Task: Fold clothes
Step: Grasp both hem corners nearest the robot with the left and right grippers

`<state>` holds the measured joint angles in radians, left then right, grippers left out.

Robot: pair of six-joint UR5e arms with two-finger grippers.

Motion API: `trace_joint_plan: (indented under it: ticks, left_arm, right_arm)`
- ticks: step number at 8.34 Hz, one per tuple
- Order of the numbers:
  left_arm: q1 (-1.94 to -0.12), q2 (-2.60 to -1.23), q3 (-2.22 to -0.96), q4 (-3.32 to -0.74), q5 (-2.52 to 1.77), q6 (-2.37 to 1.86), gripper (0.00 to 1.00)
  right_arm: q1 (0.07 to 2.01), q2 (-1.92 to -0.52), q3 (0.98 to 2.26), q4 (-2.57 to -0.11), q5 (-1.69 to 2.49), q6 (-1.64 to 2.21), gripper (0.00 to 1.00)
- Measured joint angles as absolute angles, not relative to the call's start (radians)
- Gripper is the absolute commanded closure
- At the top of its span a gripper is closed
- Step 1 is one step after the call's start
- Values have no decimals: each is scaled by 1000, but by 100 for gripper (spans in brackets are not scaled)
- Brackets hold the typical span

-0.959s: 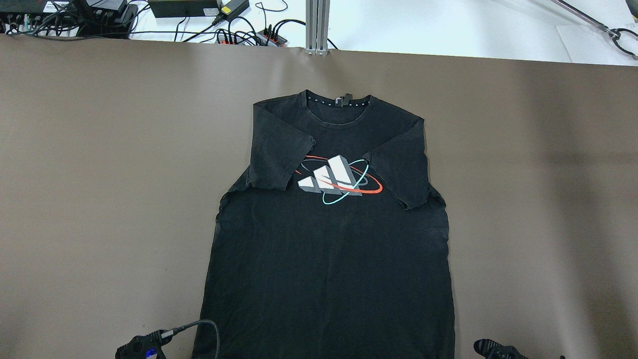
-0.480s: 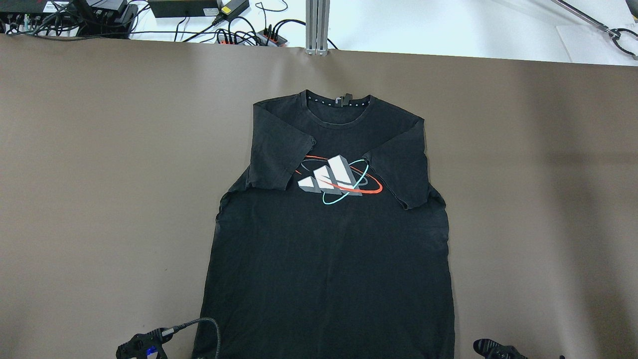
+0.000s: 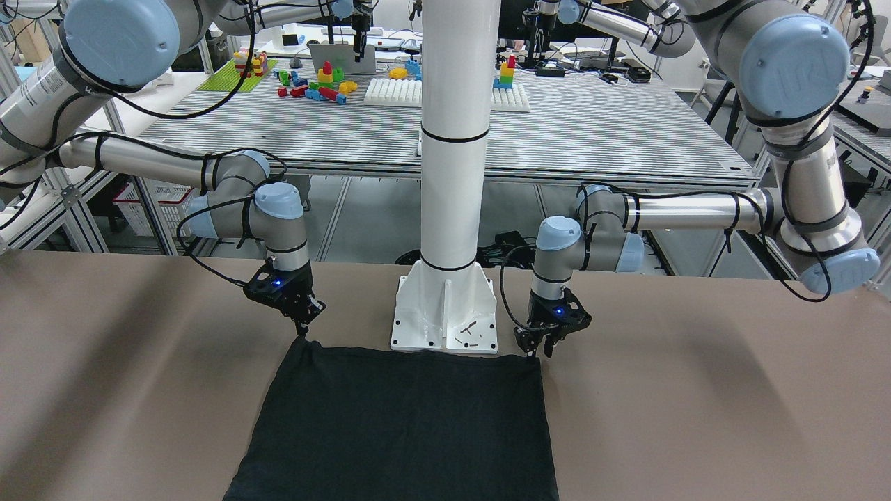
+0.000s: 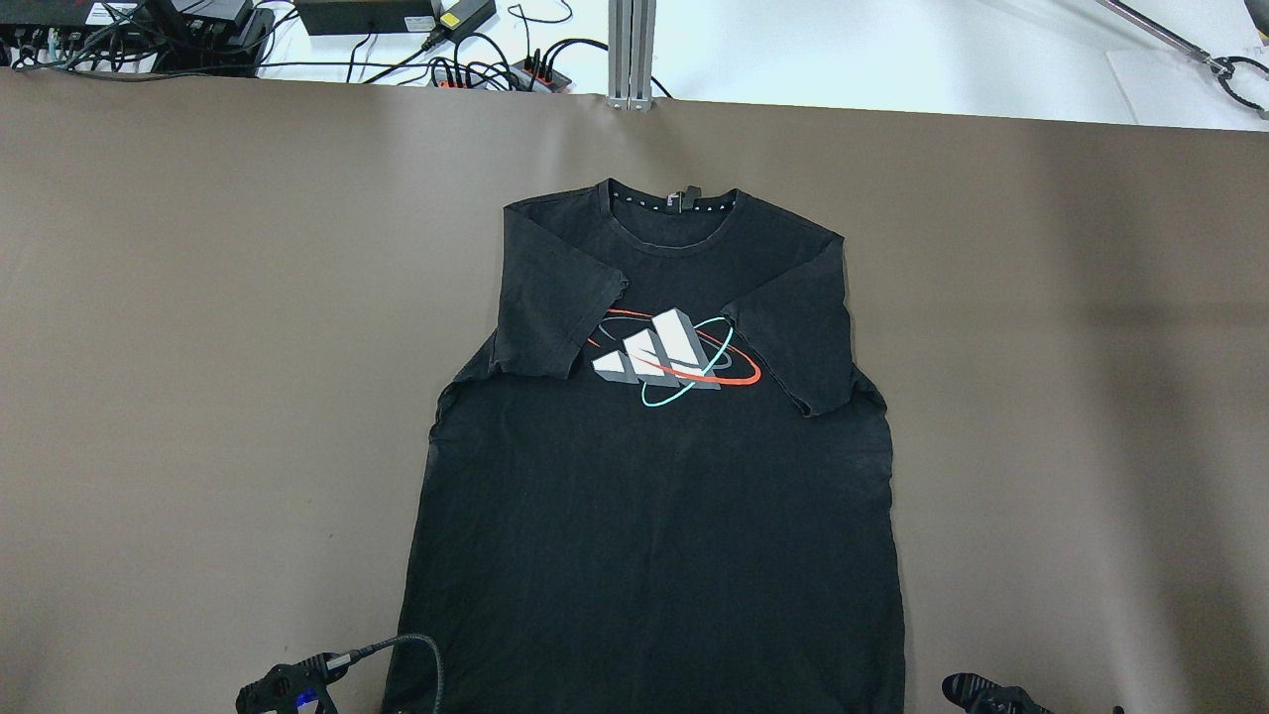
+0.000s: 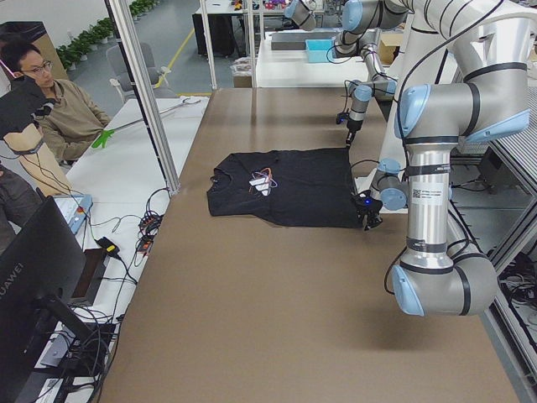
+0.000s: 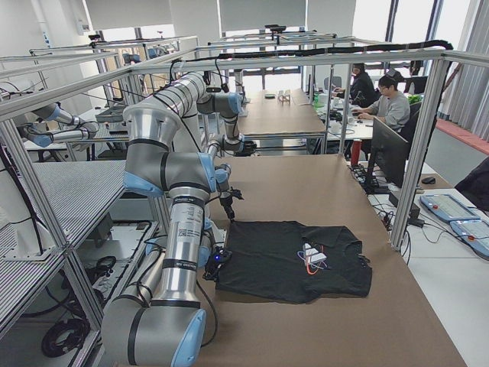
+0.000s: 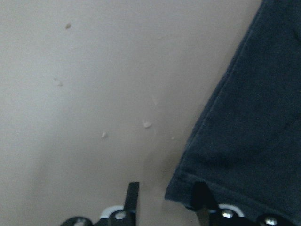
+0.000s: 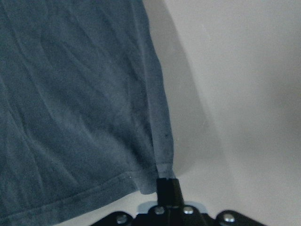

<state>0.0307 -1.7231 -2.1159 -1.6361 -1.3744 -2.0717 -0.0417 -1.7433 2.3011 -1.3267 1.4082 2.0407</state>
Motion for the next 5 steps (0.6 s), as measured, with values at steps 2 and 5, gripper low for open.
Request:
trace_joint_plan:
  ticks: [2,5]
  left_arm:
    - [31,-1726,-2108,-1637,-1374,-2069,77]
    - [28,-1732,-2103,-1640,-1376,-2068,100]
  right_arm:
    - [-42,-1744,2301,-1327,1408,2041,100]
    - [-42,-1744,2301,-1327,1408,2041,100]
